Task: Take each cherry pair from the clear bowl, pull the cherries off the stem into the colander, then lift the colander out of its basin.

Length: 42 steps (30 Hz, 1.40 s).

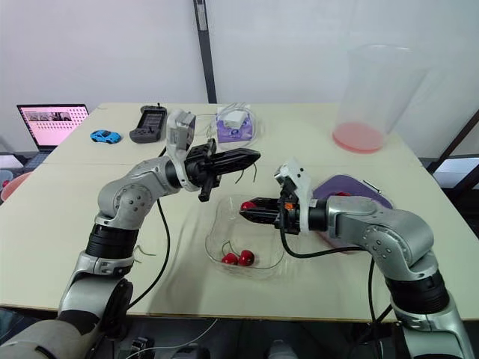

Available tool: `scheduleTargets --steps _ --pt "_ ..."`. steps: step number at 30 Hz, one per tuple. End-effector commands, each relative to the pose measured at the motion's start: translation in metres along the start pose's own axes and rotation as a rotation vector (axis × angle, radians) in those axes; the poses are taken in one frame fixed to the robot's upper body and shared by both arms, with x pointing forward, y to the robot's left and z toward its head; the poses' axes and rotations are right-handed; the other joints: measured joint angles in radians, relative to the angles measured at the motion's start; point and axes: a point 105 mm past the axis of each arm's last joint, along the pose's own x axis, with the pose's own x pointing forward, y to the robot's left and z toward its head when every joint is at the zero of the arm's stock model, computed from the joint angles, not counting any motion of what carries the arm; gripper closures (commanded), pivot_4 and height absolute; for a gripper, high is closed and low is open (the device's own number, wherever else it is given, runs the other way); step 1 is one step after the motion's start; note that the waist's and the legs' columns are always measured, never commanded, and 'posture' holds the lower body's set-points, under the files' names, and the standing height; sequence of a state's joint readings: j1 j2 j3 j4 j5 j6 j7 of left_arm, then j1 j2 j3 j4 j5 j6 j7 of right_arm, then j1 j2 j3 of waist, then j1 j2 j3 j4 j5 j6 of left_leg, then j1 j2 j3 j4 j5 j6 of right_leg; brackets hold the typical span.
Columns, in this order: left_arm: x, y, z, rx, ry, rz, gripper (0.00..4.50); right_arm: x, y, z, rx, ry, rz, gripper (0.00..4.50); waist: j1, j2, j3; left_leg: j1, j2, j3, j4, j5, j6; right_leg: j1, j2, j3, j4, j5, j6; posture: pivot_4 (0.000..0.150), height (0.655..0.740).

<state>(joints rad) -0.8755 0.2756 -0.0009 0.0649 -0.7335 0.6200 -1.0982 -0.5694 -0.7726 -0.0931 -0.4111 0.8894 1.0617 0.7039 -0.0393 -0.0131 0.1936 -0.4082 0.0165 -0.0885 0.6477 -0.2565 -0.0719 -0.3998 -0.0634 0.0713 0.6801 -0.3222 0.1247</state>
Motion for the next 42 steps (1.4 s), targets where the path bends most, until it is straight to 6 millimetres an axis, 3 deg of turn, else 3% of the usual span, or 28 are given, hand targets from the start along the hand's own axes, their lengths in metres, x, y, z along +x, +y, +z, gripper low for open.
scheduleTargets --steps 1,4,8,14,17,20,25,31,33,35,36,42 --pt "-0.004 -0.004 0.016 0.071 -0.025 0.002 4.50 -0.034 -0.021 0.032 -0.102 -0.057 -0.115 3.38 0.000 0.000 0.000 0.000 0.000 0.000 0.000 0.000 0.000 0.000 0.000 0.000 0.000 0.000 0.000 0.150 0.7332" --pt "-0.011 -0.002 0.016 0.077 -0.018 0.032 4.50 -0.065 -0.048 0.033 -0.179 0.041 -0.262 3.38 -0.001 0.000 0.000 0.000 0.000 0.000 0.000 0.000 0.000 0.000 0.000 0.000 0.000 0.000 0.000 0.150 0.7332" --pt "-0.023 0.001 0.014 0.094 0.003 0.083 4.50 -0.101 -0.086 0.000 -0.233 0.280 -0.418 3.38 -0.003 0.000 0.000 0.000 0.000 0.001 0.000 0.000 0.000 0.000 0.000 0.000 0.000 0.000 0.000 0.150 0.7332" --pt "-0.031 0.003 0.011 0.111 0.015 0.129 4.50 -0.105 -0.106 -0.034 -0.248 0.380 -0.439 3.38 -0.006 0.000 0.000 0.001 0.000 0.001 0.000 0.000 0.000 0.000 0.001 0.001 0.000 0.000 0.000 0.150 0.7332" --pt "-0.031 0.002 0.010 0.112 0.012 0.136 4.50 -0.104 -0.110 -0.040 -0.222 0.366 -0.438 3.38 -0.003 0.000 0.000 0.001 0.000 0.001 0.000 0.000 0.000 0.000 0.000 0.001 0.000 0.000 0.000 0.150 0.7332" --pt "-0.032 0.000 0.009 0.108 0.010 0.148 4.50 -0.108 -0.108 -0.033 -0.221 0.346 -0.436 2.46 -0.003 0.000 0.000 0.000 0.000 0.001 0.000 0.000 0.000 0.000 0.000 0.001 0.000 0.000 0.000 0.150 0.7332" --pt "-0.037 0.000 0.009 0.107 0.012 0.171 4.50 -0.117 -0.103 -0.006 -0.217 0.259 -0.432 0.07 -0.003 0.000 0.000 0.001 0.000 0.001 0.000 0.000 0.000 0.000 0.000 0.001 0.000 0.000 0.000 0.150 0.7332" --pt "-0.050 -0.002 0.014 0.100 0.026 0.223 4.50 -0.105 -0.066 0.053 -0.166 -0.001 -0.236 0.02 -0.006 0.001 0.000 0.001 0.001 0.001 0.000 0.000 0.000 0.000 0.001 0.001 0.000 0.000 0.000 0.150 0.7332" --pt "-0.064 -0.003 0.011 0.074 0.080 0.267 4.50 -0.085 -0.024 0.071 -0.152 -0.090 0.015 0.02 -0.006 0.001 0.000 0.001 0.001 0.001 0.000 0.000 0.000 0.000 0.001 0.001 0.000 0.000 0.000 0.150 0.7332" --pt "-0.084 -0.004 0.007 0.038 0.154 0.324 4.50 -0.067 0.018 0.072 -0.158 -0.081 0.248 0.02 -0.008 0.001 0.000 0.001 0.001 0.001 -0.001 0.000 0.001 0.000 0.001 0.001 0.000 0.000 0.000 0.150 0.7332" --pt "-0.094 -0.005 0.005 0.017 0.190 0.350 4.50 -0.060 0.028 0.069 -0.175 -0.062 0.293 0.02 -0.008 0.001 0.000 0.001 0.001 0.000 -0.001 -0.001 0.001 0.000 0.002 0.001 0.000 0.000 0.000 0.150 0.7332" --pt "-0.165 -0.004 -0.009 -0.047 0.315 0.574 4.50 -0.032 0.045 0.063 -0.260 -0.013 0.364 0.02 0.000 0.001 0.000 0.001 0.001 0.001 0.000 0.000 0.001 0.000 0.000 0.000 0.000 0.000 0.000 0.150 0.7332"
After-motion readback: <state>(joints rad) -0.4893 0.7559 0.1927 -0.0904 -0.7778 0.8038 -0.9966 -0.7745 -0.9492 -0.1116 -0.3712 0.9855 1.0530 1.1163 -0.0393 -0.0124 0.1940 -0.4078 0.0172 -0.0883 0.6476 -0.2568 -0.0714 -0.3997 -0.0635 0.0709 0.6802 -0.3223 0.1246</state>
